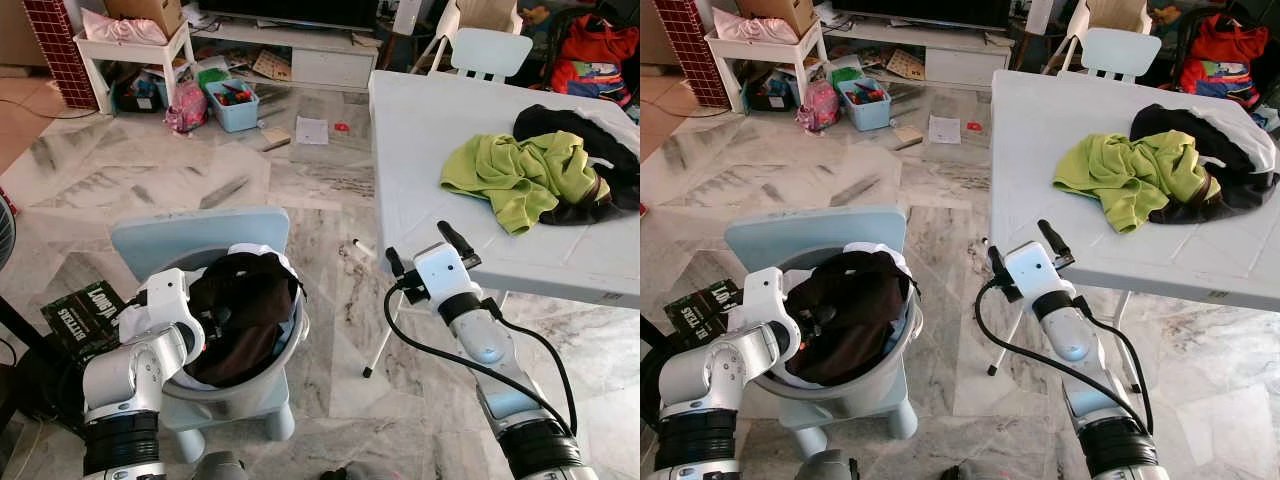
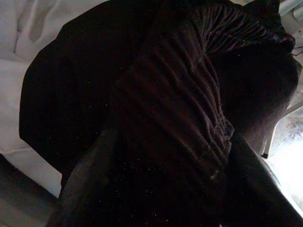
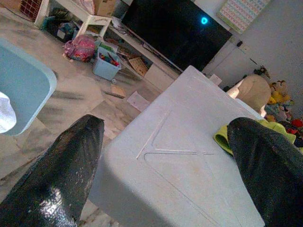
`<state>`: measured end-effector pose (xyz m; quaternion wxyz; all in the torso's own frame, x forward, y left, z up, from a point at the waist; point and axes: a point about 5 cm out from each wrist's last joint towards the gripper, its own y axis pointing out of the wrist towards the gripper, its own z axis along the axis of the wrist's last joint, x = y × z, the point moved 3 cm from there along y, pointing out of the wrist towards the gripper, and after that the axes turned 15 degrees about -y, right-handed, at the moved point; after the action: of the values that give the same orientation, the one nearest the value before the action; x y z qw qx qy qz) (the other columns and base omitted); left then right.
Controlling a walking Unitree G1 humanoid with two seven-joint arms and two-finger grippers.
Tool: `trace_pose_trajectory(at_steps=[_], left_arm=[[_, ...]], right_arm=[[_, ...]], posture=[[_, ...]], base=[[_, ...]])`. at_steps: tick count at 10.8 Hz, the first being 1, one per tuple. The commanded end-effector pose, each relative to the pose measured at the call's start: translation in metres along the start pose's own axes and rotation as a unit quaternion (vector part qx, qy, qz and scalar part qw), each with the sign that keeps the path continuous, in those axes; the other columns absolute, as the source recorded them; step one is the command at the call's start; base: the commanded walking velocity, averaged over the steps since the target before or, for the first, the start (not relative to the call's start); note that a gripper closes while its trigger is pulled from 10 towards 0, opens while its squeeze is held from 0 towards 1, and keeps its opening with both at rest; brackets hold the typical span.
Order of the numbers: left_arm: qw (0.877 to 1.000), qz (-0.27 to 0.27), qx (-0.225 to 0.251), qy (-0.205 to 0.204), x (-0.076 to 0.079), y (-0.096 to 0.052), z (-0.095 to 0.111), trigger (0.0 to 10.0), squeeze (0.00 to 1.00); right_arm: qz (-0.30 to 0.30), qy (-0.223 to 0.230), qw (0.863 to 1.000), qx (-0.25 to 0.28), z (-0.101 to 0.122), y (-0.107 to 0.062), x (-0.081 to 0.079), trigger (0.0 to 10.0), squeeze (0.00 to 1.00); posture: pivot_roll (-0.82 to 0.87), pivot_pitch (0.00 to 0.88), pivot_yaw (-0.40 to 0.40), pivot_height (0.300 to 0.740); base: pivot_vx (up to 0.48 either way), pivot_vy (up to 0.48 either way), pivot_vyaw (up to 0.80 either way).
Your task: Hang hanger
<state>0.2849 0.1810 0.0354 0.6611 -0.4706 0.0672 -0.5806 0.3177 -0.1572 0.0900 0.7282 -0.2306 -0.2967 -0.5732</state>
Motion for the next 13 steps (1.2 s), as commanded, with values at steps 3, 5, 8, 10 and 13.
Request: trace_pose_trajectory(at_steps=[3,5,8,10,13], left_arm=[[1.000,0.004,0.006,-0.006,0.000,0.001,0.000,0.0,0.00],[1.000,0.012,0.016,-0.006,-0.002,0.001,0.001,0.0,0.00],[0.998,0.029,0.048,0.023,-0.005,0.001,0.008,0.0,0.00],[0.997,0.032,0.058,0.027,-0.004,0.001,0.009,0.0,0.00],[0.997,0.009,0.058,0.039,0.007,0.003,0.004,0.0,0.00]], right_arm=[[-0.001,-0.005,1.000,0.004,0.001,0.002,0.002,10.0,0.00],[-0.001,-0.005,1.000,0.002,0.000,0.001,0.002,10.0,0.00],[-0.002,-0.004,1.000,0.002,0.000,0.001,0.002,10.0,0.00],[-0.003,-0.004,1.000,0.003,0.001,0.002,0.003,10.0,0.00],[0.000,0.000,1.000,0.000,0.000,0.003,0.002,10.0,0.00]], posture=[[0.00,0.000,-0.074,0.740],[0.00,0.000,-0.074,0.740],[0.00,0.000,-0.075,0.740],[0.00,0.000,-0.075,0.740],[-0.02,0.000,-0.067,0.740]], base=[[0.000,0.000,0.00],[0.000,0.000,0.00],[0.000,0.000,0.00],[0.000,0.000,0.00],[0.000,0.000,0.00]])
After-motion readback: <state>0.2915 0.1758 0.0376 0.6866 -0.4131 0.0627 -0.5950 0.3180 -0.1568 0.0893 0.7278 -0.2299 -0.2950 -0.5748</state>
